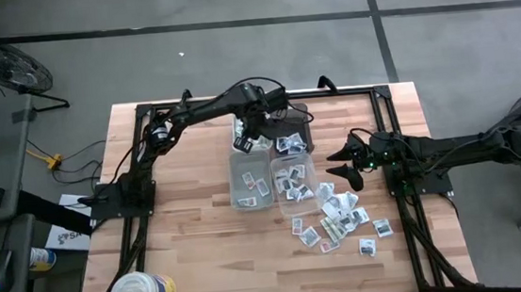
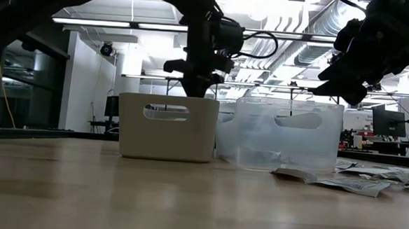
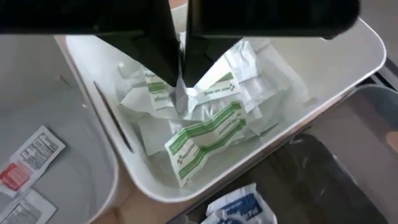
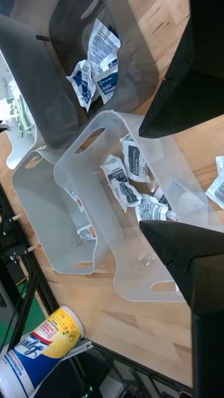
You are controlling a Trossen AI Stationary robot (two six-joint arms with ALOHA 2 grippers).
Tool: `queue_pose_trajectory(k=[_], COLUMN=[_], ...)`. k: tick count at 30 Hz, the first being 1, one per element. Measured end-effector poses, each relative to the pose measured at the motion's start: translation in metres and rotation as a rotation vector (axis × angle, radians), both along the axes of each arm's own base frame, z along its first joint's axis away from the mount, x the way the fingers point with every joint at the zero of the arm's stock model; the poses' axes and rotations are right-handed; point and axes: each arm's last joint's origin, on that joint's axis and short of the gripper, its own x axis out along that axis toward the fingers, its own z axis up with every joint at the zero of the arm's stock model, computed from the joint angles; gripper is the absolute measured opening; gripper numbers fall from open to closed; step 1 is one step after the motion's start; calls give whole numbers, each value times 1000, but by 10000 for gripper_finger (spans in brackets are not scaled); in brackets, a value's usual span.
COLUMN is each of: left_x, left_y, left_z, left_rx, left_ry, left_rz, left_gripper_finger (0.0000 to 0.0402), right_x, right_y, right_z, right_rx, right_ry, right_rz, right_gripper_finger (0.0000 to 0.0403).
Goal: Pick & Place First Aid Supplies
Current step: Put the green bandage pack into the white bin, then put the orange ointment pack into the gray bin
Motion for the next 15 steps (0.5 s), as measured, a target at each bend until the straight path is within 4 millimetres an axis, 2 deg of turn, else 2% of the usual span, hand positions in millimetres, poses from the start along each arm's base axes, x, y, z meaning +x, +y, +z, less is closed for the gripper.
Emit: queue_pose_trajectory(k=[6, 12, 15], left_x=[3, 4, 3], left_y=[-5, -4, -7], left_z=[0, 1, 1], left_rx=[16, 141, 183], left_ry=[0, 5, 19], left_rz=[-11, 109, 177], left_gripper_finger=[96, 194, 229], right_x=[0, 0, 0], right_y=[0, 0, 0], right_z=[0, 0, 0], right_rx=[0, 0, 0], right_ry=[0, 0, 0], right_rz=[0, 0, 0], right_gripper_finger=[222, 222, 222])
